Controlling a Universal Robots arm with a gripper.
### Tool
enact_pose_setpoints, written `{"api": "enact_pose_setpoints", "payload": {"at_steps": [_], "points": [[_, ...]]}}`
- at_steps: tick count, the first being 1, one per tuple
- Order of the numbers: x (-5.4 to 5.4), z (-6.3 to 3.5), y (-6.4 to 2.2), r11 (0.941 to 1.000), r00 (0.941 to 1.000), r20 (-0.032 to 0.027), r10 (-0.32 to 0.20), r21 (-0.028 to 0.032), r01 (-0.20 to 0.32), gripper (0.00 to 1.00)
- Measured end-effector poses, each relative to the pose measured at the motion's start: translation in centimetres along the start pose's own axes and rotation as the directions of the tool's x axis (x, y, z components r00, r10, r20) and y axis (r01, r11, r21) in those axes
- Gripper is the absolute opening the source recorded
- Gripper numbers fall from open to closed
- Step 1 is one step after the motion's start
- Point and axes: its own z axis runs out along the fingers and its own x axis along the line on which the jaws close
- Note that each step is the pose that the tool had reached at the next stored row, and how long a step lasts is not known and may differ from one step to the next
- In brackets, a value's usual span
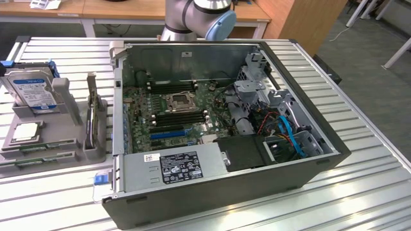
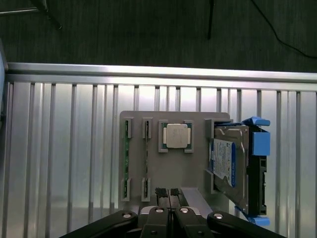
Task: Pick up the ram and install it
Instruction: 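Pick up the ram and move it above insertion slot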
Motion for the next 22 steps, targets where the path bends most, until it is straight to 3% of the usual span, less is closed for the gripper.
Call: {"api": "enact_pose_setpoints", "payload": {"at_steps": [3, 7, 13, 22], "points": [[0.0, 0.0, 0.0, 1.0, 1.0, 0.0, 0.0, 0.0, 0.0, 0.16], [0.0, 0.0, 0.0, 1.0, 1.0, 0.0, 0.0, 0.0, 0.0, 0.36], [0.0, 0.19, 0.0, 1.0, 1.0, 0.0009, 0.0, 0.0011, 0.0, 0.36], [0.0, 1.56, -0.07, 1.0, 1.0, 0.001, 0.0, 0.0013, 0.0, 0.36]]}}
